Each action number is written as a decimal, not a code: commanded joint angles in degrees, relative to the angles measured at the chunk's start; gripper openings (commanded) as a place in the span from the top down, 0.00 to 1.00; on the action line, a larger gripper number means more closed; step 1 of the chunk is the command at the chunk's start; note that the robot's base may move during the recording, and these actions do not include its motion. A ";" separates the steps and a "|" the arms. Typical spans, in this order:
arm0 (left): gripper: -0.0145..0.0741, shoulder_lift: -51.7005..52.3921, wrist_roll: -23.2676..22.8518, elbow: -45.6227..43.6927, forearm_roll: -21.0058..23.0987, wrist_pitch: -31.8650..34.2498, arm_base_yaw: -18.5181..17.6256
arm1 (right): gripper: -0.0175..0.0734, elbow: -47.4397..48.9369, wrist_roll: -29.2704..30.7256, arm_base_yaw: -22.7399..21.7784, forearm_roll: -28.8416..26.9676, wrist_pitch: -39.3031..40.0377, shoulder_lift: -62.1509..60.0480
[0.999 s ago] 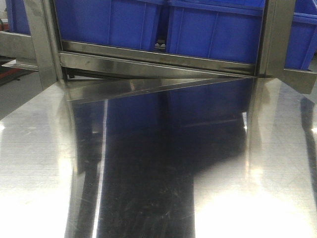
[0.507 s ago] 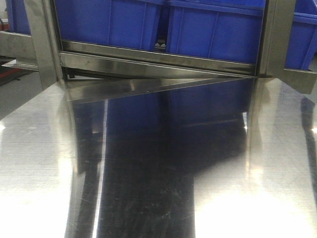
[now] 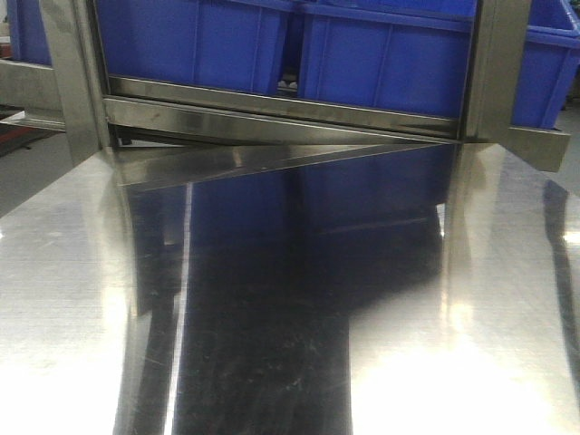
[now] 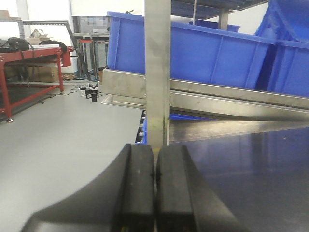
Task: Place yellow foam block on left shelf second layer
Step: 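Hold the cube raised in the right gripper clear of the table, then drive the base away from the table carrying the cube, then drive the base down the aisle toward the shelf of blue bins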
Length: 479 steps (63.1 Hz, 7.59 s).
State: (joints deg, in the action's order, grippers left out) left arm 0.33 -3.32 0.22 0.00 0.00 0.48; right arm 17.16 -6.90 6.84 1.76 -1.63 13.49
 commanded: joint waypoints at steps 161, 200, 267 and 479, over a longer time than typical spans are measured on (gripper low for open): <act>0.70 1.17 -0.19 1.54 0.32 4.69 0.10 | 0.26 1.72 0.40 -0.33 0.58 4.85 0.38; 0.70 0.97 -0.19 1.54 0.32 4.69 0.10 | 0.26 1.72 0.40 -0.33 0.58 4.85 0.25; 0.70 0.97 -0.19 1.54 0.32 4.69 0.10 | 0.26 1.72 0.40 -0.33 0.58 4.85 0.25; 0.70 0.97 -0.19 1.54 0.32 4.69 0.10 | 0.26 1.72 0.40 -0.33 0.58 4.85 0.26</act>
State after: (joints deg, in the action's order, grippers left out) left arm 0.33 -3.32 0.22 0.00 0.00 0.58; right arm 16.99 -6.90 6.84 1.85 -1.75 13.16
